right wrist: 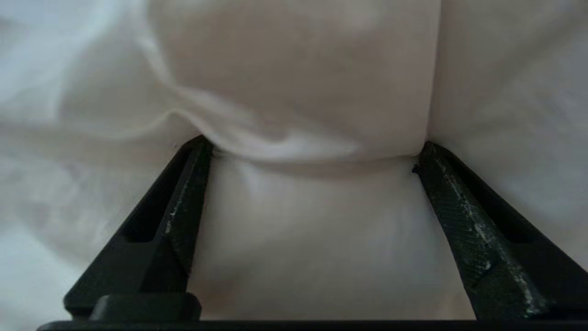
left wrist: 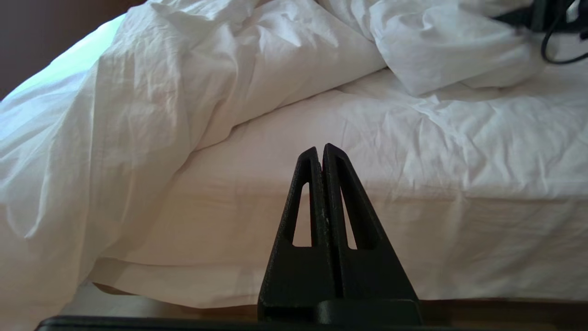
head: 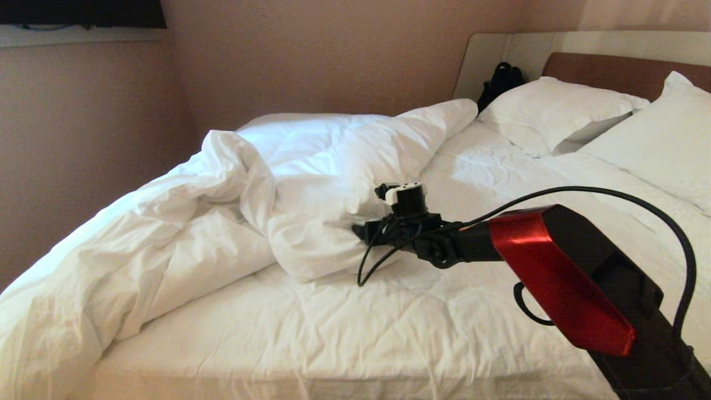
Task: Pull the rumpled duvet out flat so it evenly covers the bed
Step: Hold the folded corner of the quilt, then flatten the corners of the folded blanket
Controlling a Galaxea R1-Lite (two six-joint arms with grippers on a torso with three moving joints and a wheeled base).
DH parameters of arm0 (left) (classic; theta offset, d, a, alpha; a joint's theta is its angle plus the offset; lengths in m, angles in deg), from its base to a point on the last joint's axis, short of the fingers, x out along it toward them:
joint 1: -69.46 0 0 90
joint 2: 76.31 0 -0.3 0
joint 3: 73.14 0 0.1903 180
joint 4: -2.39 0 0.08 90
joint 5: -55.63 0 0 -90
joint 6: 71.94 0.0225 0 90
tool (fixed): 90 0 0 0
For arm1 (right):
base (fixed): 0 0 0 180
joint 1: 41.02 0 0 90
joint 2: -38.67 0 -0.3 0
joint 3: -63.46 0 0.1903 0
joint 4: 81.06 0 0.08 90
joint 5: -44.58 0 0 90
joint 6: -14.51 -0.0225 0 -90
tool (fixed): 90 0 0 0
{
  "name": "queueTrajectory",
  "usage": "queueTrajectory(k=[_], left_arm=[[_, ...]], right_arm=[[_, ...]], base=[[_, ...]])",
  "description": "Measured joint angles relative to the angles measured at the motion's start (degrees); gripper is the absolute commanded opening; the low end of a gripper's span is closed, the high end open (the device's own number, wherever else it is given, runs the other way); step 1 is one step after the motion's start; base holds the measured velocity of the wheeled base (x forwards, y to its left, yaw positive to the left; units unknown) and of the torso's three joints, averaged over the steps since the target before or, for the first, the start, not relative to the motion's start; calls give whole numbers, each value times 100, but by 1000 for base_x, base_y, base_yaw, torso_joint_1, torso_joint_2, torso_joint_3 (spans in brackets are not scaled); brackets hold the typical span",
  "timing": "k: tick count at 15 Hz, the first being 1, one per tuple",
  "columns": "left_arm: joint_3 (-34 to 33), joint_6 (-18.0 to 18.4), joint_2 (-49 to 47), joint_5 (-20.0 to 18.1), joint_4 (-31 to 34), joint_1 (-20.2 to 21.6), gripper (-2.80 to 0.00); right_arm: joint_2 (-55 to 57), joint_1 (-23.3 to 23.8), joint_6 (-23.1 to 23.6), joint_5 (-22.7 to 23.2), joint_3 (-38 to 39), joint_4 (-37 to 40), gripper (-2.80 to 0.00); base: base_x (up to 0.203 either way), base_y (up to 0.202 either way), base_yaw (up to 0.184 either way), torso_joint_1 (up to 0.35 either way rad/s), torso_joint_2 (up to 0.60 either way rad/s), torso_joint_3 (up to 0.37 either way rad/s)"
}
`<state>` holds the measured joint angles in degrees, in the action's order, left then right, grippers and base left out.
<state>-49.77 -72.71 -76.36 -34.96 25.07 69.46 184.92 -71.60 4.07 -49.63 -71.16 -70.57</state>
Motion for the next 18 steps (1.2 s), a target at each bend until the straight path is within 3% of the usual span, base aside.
queueTrajectory(k=[1,12,15,18], left_arm=[[0,0,0,0,2,0,-280],[0,2,0,-2,5,0,-280],[0,2,0,-2,0,0,-280],[0,0,0,-2,2,0,-280]], right_arm=[[74,20,-4,-7,-17,58,-280],[-473,145,-252,-163,194,168,-280],[-1028,249,-305,-222,715,164,-280],[-1738,300,-339,-372,1801,122,-280]], base=[[0,0,0,0,0,0],[0,0,0,0,0,0],[0,0,0,0,0,0],[0,0,0,0,0,0]])
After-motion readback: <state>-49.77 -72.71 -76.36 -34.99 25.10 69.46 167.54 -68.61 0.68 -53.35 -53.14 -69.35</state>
